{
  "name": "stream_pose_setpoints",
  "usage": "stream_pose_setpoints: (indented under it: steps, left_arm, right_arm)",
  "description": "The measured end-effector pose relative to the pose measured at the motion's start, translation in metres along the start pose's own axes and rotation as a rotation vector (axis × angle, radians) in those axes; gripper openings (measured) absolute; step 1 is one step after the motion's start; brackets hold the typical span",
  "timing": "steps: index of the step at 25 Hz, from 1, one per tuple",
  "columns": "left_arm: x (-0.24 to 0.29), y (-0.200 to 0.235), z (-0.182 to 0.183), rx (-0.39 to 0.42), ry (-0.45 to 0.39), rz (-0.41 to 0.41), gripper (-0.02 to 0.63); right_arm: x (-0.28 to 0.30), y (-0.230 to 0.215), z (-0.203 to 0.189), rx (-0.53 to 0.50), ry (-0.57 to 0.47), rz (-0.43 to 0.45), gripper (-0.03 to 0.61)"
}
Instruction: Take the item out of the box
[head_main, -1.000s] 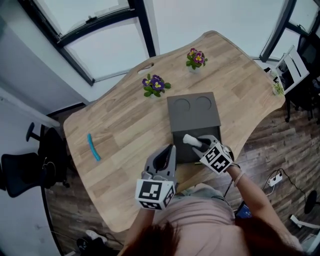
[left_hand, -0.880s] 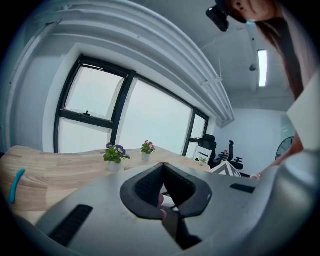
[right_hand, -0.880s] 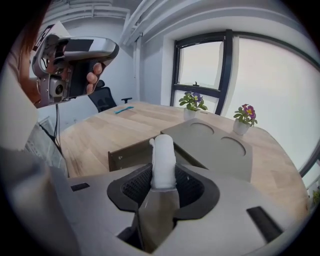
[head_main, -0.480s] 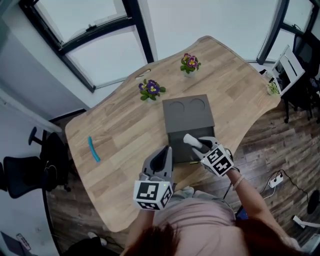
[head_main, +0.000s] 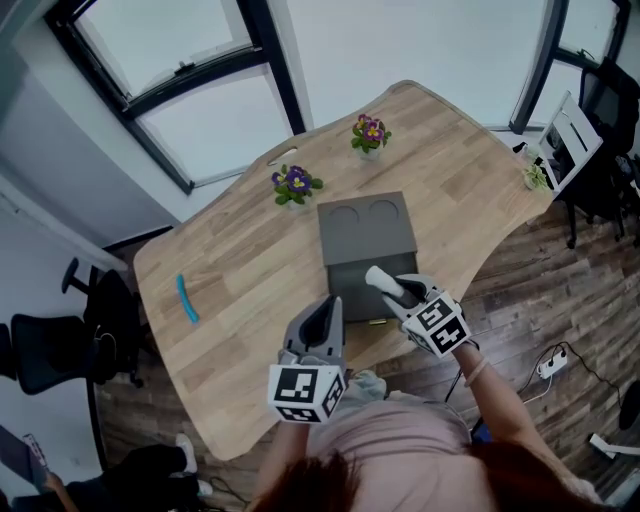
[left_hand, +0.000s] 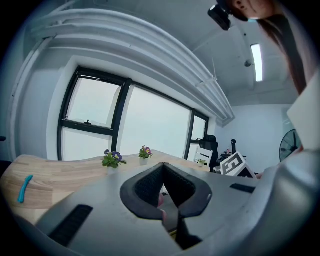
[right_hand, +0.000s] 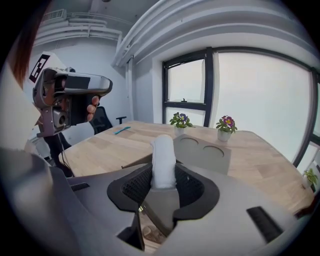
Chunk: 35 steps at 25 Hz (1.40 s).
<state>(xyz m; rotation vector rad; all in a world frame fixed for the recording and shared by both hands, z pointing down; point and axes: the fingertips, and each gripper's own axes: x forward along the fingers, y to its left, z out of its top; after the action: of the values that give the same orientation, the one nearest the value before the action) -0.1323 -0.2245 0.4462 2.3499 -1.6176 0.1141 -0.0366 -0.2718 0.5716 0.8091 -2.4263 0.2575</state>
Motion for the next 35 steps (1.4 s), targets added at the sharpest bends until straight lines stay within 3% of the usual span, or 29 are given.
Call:
stream_pose_setpoints:
  steps: [35]
  left_arm:
    - [-0.052, -0.074, 0.014, 0.056, -0.070, 0.050, 0.000]
  right_arm:
    - [-0.134, 0.017, 0.022, 0.140, -0.288, -0.064, 0.129]
